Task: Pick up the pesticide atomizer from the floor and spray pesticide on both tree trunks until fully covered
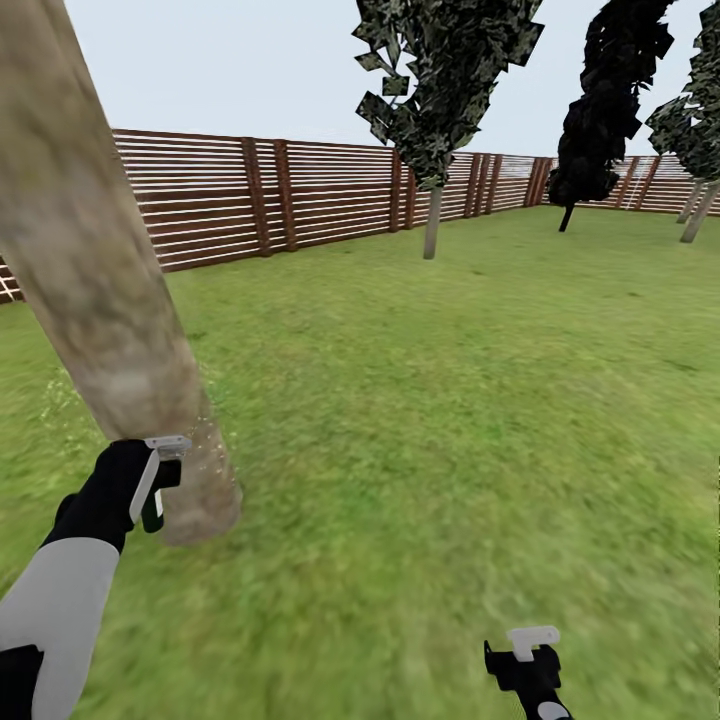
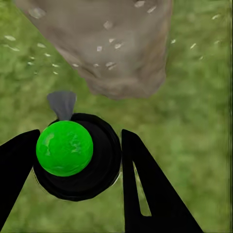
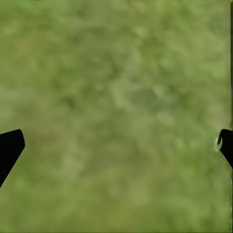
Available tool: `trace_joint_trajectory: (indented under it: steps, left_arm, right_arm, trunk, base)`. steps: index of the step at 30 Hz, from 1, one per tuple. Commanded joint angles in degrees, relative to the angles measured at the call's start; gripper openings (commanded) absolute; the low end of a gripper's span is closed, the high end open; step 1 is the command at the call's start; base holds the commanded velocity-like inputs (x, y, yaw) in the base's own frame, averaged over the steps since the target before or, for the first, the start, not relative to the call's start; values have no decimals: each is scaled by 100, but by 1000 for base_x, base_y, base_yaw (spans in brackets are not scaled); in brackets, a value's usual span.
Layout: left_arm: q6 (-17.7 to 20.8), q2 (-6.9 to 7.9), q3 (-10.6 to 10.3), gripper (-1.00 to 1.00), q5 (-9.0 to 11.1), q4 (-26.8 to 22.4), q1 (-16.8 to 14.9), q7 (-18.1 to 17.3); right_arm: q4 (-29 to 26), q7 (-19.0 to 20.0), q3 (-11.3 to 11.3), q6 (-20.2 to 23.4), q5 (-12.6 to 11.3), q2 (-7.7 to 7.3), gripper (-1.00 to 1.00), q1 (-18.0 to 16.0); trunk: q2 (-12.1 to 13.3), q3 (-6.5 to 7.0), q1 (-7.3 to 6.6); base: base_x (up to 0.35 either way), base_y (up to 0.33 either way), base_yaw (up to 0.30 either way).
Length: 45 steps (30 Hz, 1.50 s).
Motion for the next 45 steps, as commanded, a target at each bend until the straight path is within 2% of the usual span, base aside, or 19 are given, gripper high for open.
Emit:
trace_joint_trajectory:
  steps: [1,17,28,32,37,38,40,42,45]
  left_arm:
    - [29,-2,5,-100,-40,-7,-9,-16]
    - [39,17,23,-100,-31,-7,-65,-16]
    - [33,30,56,-100,-28,19,12,-19]
    - [19,80,55,-100,-34,78,30,-32]
    - [-14,-100,27,-100,-23,107,123,-33]
    - [-22,-37,68,-100,-46,110,134,-34]
    - [-54,30,94,-100,-64,116,464,-33]
    - [-71,39,95,-100,-53,116,829,-33]
    - [-205,22,83,-100,-29,116,1218,-43]
  right_arm:
    - [1,-13,49,-9,-46,0,100,-1]
    - [-1,-13,49,-9,-47,0,100,-2]
    - [1,-13,49,-9,-44,0,100,-1]
    - [1,-13,49,-9,-43,0,100,-1]
    - [0,-13,49,-9,-41,8,100,-1]
    - [-2,-13,49,-9,-42,7,100,-2]
    - [-2,-13,49,-9,-46,5,100,-1]
    - [-2,-13,49,-9,-47,3,100,-2]
    - [-3,-13,45,-9,-51,0,100,-1]
  trunk:
    - [-2,-5,0]
    - [-2,-5,0]
    - [-2,-5,0]
    - [-2,-5,0]
    - [-2,-5,0]
    - [-2,-5,0]
    - [-2,-5,0]
    - [-2,-5,0]
    - [-2,-5,0]
  base:
    - [50,-259,0]
    - [126,-243,2]
    - [-141,-239,262]
    - [-246,-198,277]
    - [30,-254,277]
    - [209,-219,255]
    - [223,-207,203]
    - [163,-138,79]
    - [36,-28,14]
